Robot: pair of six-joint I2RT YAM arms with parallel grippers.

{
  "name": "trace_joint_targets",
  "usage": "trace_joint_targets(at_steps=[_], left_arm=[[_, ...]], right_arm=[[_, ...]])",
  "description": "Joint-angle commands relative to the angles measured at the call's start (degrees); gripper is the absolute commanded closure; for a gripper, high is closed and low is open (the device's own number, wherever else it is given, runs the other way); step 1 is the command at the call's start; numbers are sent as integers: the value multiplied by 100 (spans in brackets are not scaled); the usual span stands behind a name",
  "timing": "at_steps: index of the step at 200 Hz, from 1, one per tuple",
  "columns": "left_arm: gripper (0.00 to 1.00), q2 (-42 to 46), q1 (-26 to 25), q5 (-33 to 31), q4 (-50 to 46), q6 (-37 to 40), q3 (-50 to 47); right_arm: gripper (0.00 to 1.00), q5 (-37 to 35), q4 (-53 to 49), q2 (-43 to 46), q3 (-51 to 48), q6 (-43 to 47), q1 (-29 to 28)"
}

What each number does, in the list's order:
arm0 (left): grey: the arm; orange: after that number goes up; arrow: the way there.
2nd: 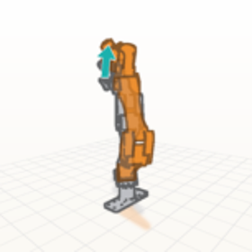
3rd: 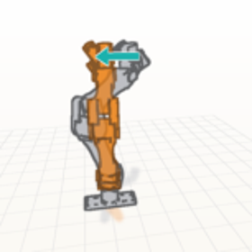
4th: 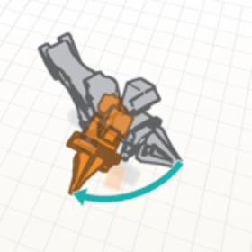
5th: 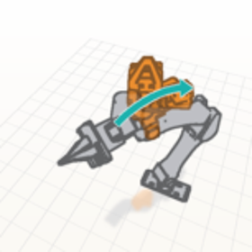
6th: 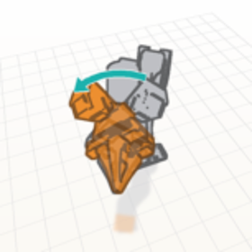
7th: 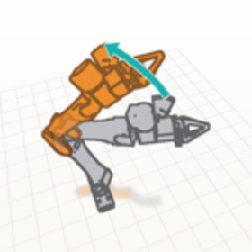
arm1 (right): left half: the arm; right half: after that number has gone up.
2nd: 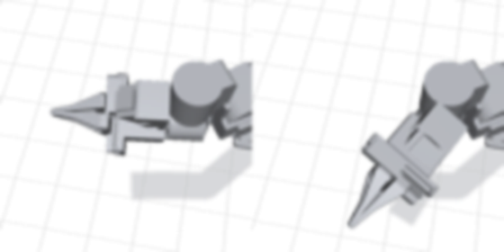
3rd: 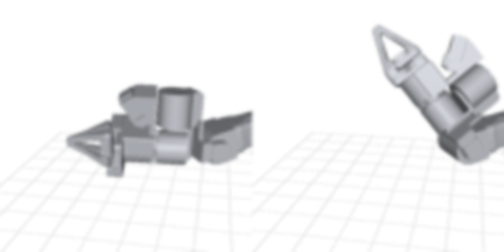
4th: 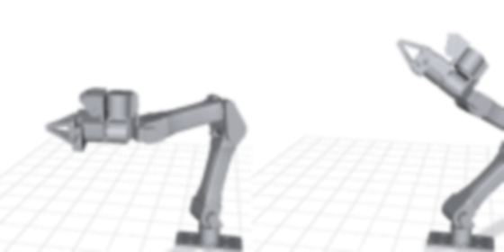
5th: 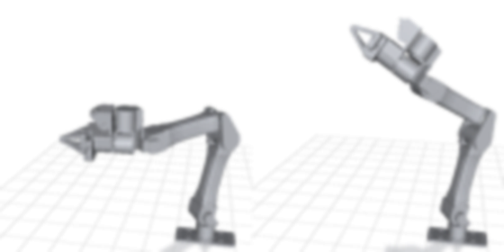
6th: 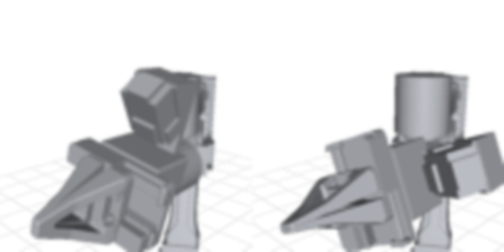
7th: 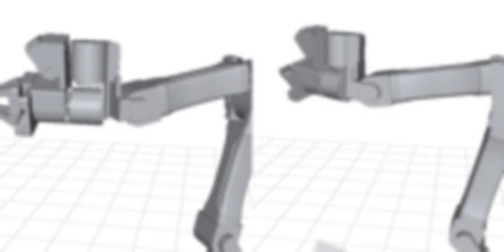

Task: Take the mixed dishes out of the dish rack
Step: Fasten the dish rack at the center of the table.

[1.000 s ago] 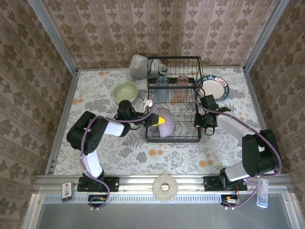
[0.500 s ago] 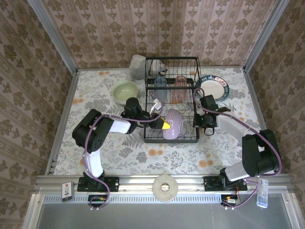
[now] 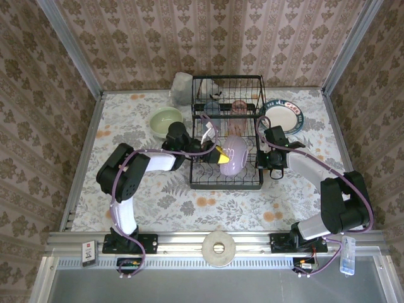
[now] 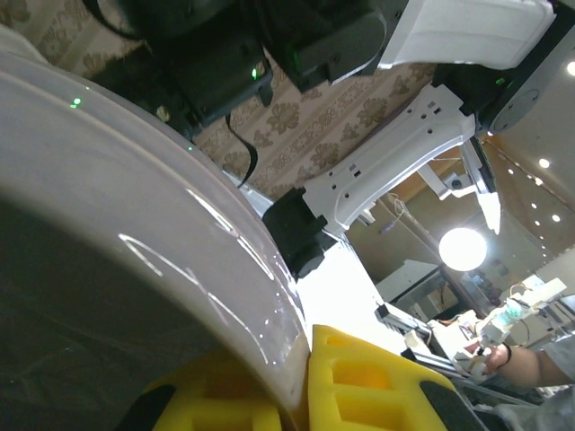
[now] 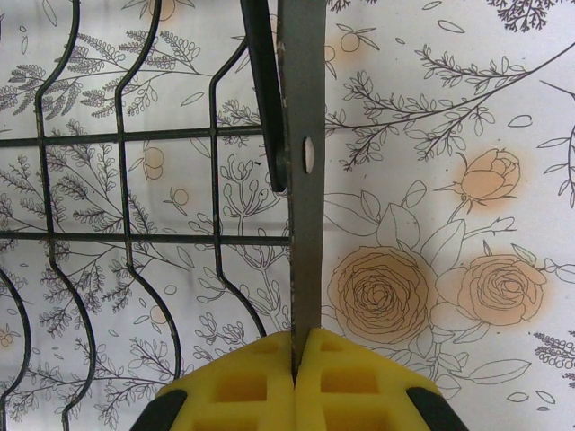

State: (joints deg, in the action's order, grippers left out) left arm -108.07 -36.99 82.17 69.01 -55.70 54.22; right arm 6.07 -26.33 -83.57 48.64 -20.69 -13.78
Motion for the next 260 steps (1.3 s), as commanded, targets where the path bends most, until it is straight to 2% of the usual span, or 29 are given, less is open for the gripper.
trace_joint_targets(at_steps=[1,16,35,47,68,77,115,128,155,194,229,238,260], left_arm=[[100,233,15,-245,452,377,360],[100,259,60,-341,194,624,413],[100,449,81,-470,-911,1522,466],[100,729,70,-676,-2184,2528,502],[100,1304,-49,-1231,-5271,4893,861],[100,1460,-103,-1508,-6332,5636,1058],[100,1899,-399,-2913,-8639,7384,1638],[100,1960,-592,-3513,-9410,7968,1896],[100,2166,-863,-4572,-10046,8603,2040],[100,2331,-1312,-6152,-10837,9520,2340],[100,2200,-1726,-7168,-11318,10214,2623],[100,2149,-1854,-7462,-11371,10371,2655],[100,2042,-2152,-8127,-11375,10766,2651]], right_arm=[[100,756,-117,90,-68,-152,-135],[100,769,-141,99,-25,-165,-134],[100,769,-195,99,33,-170,-127],[100,765,-223,111,56,-171,-130],[100,745,-267,163,74,-175,-130],[100,747,-276,183,67,-186,-126],[100,763,-370,287,131,-238,-116],[94,781,-415,341,171,-265,-121],[84,730,-529,644,231,-315,-125],[62,607,-777,945,356,-345,-114],[50,497,-1123,1203,547,-339,-95],[44,468,-1255,1303,627,-337,-94],[37,425,-1569,1622,844,-304,-96]])
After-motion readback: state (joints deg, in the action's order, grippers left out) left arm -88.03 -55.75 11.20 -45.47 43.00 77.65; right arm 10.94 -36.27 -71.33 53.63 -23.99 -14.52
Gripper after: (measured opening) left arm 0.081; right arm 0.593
